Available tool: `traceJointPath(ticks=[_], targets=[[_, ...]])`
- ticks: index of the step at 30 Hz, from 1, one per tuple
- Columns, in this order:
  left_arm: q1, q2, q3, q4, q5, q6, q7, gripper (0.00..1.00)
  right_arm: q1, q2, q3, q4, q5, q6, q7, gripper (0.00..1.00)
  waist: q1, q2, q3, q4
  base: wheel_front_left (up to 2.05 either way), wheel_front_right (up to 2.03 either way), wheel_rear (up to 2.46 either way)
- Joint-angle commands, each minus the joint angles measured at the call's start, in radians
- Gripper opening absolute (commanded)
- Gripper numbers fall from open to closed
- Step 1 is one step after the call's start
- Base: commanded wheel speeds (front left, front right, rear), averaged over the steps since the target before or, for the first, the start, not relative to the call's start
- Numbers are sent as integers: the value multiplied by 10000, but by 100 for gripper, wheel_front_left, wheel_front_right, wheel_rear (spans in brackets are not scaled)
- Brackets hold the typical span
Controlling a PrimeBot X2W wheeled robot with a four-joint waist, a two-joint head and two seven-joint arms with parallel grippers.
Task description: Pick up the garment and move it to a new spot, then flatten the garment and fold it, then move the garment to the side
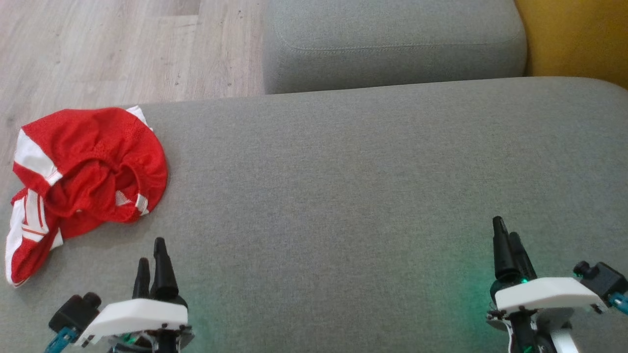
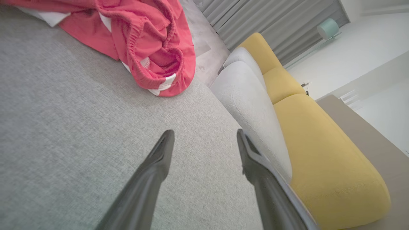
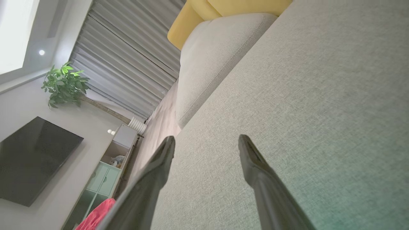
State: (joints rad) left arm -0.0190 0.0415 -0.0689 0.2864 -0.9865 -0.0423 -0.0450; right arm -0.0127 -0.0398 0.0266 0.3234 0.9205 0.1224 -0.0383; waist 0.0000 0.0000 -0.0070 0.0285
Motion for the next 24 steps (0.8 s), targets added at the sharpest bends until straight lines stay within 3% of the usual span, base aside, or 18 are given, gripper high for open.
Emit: traceJointPath(ticks=[1,24], targets=[[-519,55,13,-359,389,52,-143,100,-604,-58,192,-387,-417,38,-202,100,0,0,-6,4,0,0,0],[-674,65,-682,-427,3182,580,-789,100,-673,-73,594,-624,-3211,52,-851,100,0,0,-67,35,0,0,0]])
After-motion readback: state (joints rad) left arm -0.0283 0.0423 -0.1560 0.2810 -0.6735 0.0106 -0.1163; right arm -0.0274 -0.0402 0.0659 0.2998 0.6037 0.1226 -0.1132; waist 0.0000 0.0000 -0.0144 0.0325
